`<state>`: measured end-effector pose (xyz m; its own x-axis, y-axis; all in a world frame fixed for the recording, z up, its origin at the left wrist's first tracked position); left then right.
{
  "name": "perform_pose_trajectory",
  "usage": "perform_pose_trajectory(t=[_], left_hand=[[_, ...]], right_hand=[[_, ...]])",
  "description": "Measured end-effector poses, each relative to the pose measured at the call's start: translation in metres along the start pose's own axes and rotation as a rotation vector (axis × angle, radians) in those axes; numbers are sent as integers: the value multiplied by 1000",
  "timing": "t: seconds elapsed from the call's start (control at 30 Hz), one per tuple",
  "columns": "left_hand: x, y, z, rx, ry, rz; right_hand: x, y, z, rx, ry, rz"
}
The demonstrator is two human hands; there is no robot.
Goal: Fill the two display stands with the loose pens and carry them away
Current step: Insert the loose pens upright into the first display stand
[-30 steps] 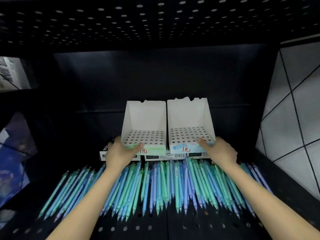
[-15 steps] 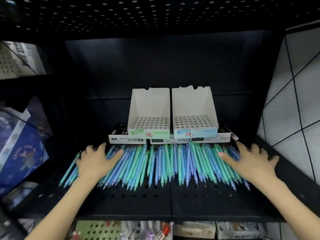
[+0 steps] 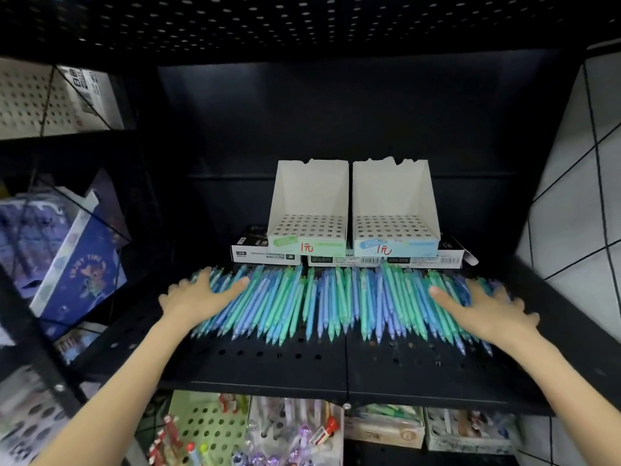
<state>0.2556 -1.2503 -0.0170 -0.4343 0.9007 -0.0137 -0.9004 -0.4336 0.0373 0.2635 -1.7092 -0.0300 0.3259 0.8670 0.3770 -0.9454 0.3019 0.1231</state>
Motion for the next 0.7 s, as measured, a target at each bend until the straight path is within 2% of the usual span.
perform_pose_trajectory(t=[0.33,0.7], left_hand=[[-54,14,-5,62,-78,-54],[-120,36,-3,120,-32,-162]], right_hand=[[41,13,-19,13,127,41],[83,23,-37,4,120,41]])
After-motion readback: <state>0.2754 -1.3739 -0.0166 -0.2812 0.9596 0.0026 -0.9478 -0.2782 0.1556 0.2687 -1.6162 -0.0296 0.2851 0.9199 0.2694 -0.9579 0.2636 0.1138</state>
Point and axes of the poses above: each hand's wrist, its own y-axis away from the middle knuckle, its own z-axis out of the back of the hand, x = y × z, the point moved 8 cm from there along -y, towards the middle knuckle, and after that the axes turned 11 degrees about -y, right-handed, at the moved point
